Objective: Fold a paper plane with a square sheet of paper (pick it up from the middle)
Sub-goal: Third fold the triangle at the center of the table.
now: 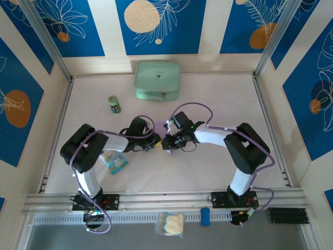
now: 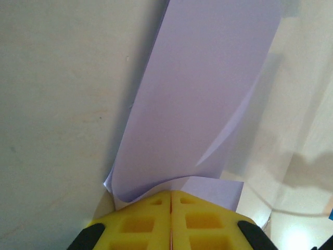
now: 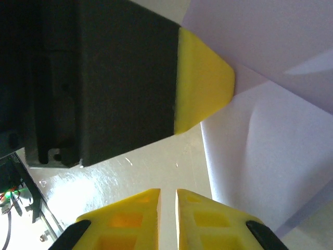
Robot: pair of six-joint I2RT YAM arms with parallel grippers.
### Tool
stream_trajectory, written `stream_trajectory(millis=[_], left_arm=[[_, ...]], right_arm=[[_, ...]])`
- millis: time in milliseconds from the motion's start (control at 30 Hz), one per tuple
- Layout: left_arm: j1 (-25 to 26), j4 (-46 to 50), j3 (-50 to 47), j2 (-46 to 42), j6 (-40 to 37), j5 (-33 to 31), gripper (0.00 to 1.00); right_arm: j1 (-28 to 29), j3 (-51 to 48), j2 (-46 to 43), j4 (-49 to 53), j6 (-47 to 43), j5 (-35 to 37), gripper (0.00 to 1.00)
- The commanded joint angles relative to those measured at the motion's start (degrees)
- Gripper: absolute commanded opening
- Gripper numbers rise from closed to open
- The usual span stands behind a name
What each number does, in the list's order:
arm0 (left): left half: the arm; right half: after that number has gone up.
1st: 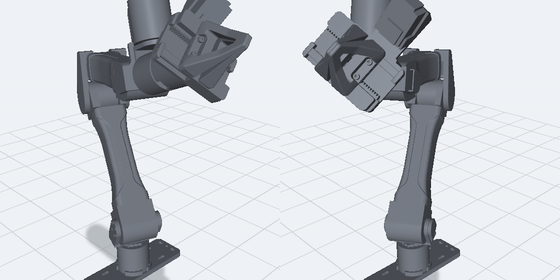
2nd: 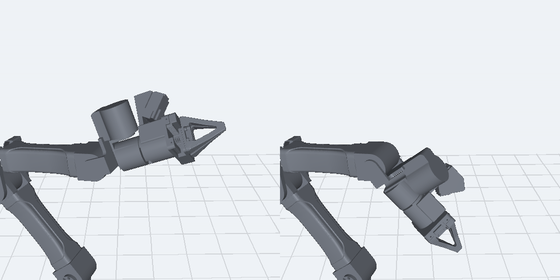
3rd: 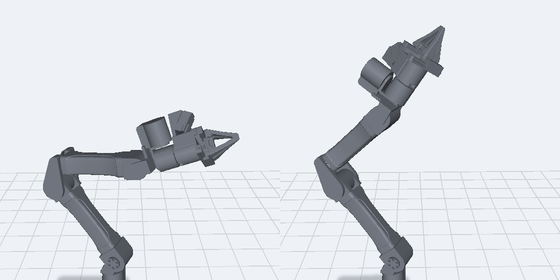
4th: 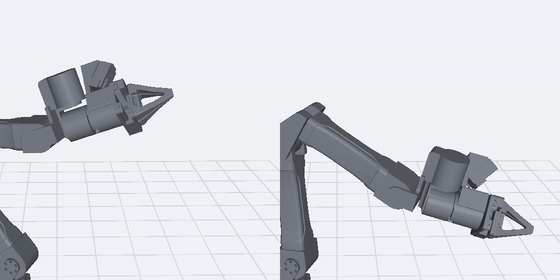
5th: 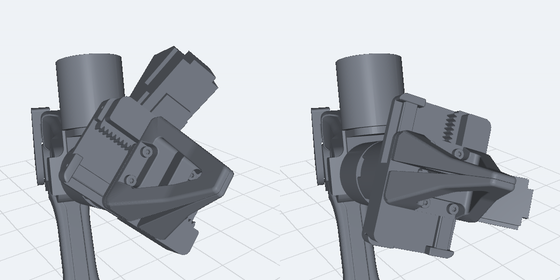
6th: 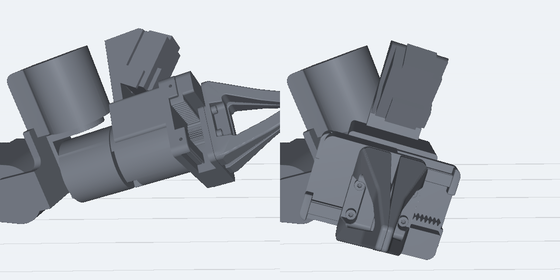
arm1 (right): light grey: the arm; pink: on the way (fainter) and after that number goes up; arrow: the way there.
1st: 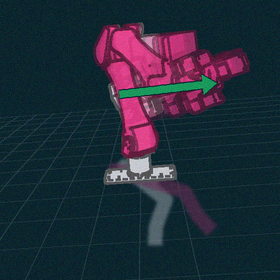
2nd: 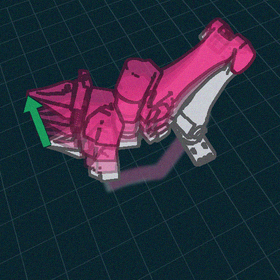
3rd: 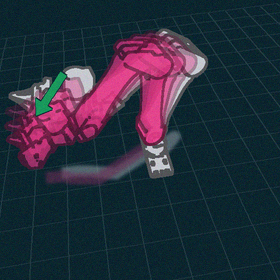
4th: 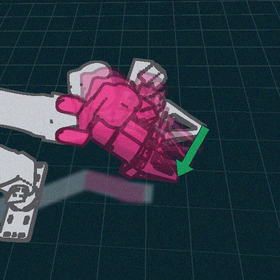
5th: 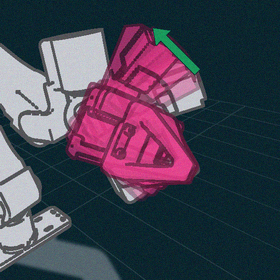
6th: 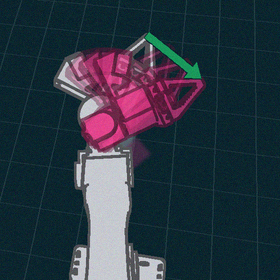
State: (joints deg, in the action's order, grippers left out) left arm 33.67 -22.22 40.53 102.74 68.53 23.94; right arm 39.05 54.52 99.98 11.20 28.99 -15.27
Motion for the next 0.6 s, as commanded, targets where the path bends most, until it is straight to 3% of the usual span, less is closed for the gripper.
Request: stream_trajectory(millis=[0, 567], left_arm=[[0.4, 3.4, -0.5, 2.2, -0.8, -0.5, 0.09], [0.4, 3.6, 0.6, 2.3, -0.9, 0.2, 0.09]], right_arm=[[0.1, 1.3, 1.3, 2.2, 0.3, -0.8, 0.15], [-0.2, 1.7, 4.3, 3.9, 0.1, 0.2, 0.14]])
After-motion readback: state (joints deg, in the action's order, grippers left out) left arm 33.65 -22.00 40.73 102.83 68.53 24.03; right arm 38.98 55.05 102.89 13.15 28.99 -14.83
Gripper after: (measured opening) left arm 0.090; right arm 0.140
